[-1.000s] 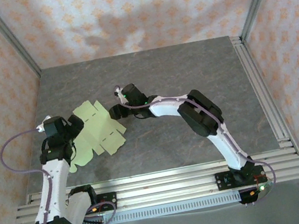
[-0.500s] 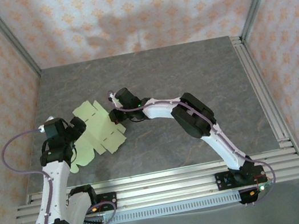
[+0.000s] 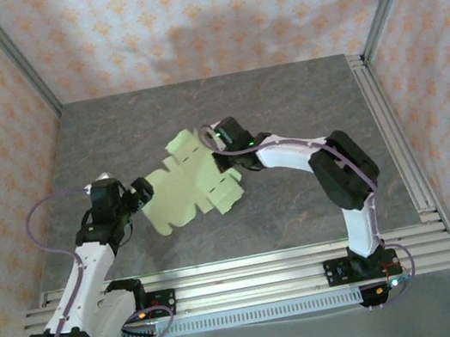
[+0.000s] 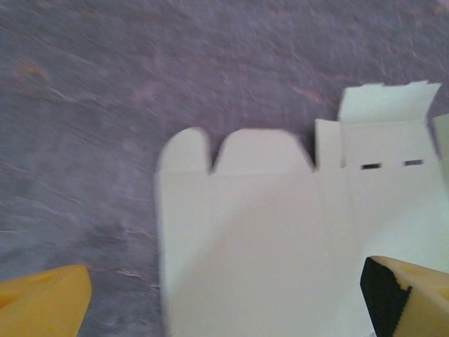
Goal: Fold the paper box
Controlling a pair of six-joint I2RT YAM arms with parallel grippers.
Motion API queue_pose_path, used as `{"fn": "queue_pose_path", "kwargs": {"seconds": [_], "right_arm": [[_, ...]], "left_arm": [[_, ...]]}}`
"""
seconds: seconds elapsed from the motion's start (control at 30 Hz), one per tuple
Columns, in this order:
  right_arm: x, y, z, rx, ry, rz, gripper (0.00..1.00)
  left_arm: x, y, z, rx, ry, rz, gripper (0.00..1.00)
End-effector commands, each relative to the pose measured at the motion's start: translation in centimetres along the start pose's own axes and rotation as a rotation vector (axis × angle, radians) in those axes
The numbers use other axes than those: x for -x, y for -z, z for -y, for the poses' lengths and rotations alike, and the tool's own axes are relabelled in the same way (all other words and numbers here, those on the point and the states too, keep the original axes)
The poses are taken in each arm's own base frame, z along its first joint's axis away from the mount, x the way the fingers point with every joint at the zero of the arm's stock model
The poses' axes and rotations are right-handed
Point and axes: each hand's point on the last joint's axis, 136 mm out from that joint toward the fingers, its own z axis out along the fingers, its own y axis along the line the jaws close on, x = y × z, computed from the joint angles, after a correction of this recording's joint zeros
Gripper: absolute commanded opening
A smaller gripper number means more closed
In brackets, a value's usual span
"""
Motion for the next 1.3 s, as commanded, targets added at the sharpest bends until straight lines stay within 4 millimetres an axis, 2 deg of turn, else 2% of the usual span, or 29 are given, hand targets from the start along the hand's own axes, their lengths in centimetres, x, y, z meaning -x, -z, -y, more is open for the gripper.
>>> {"fn": "queue_pose_path", "kwargs": {"seconds": [0.0, 0.1, 0.2, 0.37, 0.6, 0.7, 0.8, 0.93, 0.97, 1.03, 1.13, 1.27], "right_arm": [[-2.7, 2.2, 5.0, -0.176, 0.074, -0.081, 0.00], [-4.0, 3.0, 6.7, -0.242, 0.125, -0.103, 0.00], [-4.5, 3.3, 7.7, -0.302, 0.149, -0.111, 0.00], [-3.7, 3.8, 9.3, -0.429, 0.127, -0.069, 0.00], [-2.9, 3.7, 9.5, -0.594, 0.206, -0.028, 0.00], [-3.0, 2.9, 8.7, -0.628, 0.267, -0.045, 0.00], [-2.7, 2.5, 8.5, -0.695, 0.315, -0.055, 0.00], [-1.9, 2.7, 7.7, -0.642, 0.261, -0.019, 0.01], [-1.7, 2.8, 7.3, -0.595, 0.232, -0.009, 0.04], [-1.2, 3.3, 6.4, -0.470, 0.147, 0.034, 0.27], [-0.2, 4.5, 5.4, -0.298, 0.041, 0.115, 0.54], [0.7, 6.6, 5.7, -0.146, -0.119, 0.215, 0.67]], "left_arm": [[-1.1, -0.9, 3.0, -0.101, 0.014, 0.002, 1.00], [-2.6, -1.6, 5.2, -0.145, 0.018, -0.046, 0.95], [-3.5, -2.5, 7.5, -0.175, 0.034, -0.104, 0.89], [-4.9, -4.4, 10.8, -0.152, 0.022, -0.203, 0.81], [-7.7, -7.1, 15.4, -0.163, 0.039, -0.307, 0.75], [-8.9, -8.2, 16.2, -0.150, 0.049, -0.363, 0.71], [-9.2, -8.7, 16.2, -0.127, 0.052, -0.376, 0.68], [-9.0, -8.7, 15.5, -0.087, 0.033, -0.367, 0.67], [-8.9, -8.8, 15.5, -0.083, 0.026, -0.364, 0.67], [-9.0, -9.0, 15.1, -0.068, 0.010, -0.362, 0.64], [-9.2, -9.4, 14.9, -0.050, -0.005, -0.367, 0.57], [-9.4, -9.7, 15.1, -0.049, -0.011, -0.378, 0.52]]}}
